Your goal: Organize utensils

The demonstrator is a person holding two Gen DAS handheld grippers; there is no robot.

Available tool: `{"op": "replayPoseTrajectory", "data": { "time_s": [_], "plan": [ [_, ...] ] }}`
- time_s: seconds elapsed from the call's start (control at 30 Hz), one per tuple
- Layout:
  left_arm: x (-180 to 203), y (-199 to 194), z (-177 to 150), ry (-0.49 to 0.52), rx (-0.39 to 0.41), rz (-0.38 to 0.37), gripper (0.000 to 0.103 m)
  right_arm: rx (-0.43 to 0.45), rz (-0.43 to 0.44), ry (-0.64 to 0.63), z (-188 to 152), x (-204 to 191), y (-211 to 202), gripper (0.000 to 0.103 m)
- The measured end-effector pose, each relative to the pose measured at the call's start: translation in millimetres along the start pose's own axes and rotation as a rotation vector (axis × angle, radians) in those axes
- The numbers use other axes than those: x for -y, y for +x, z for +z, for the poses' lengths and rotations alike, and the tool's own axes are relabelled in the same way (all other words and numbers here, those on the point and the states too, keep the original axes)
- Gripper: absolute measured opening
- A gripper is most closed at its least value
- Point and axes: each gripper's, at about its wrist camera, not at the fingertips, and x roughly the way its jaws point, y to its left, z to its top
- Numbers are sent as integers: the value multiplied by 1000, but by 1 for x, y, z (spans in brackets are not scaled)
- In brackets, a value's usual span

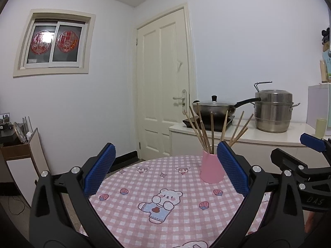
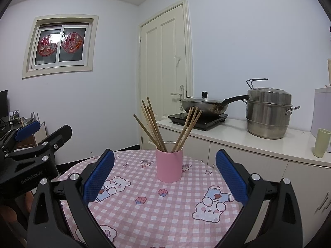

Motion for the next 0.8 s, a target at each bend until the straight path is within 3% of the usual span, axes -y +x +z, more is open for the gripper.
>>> {"op": "replayPoseTrajectory", "data": {
  "time_s": [0.8],
  "plan": [
    [2,1,-1,22,-1,5,97,9,1,-13,3,-1,1,95]
  ]
}}
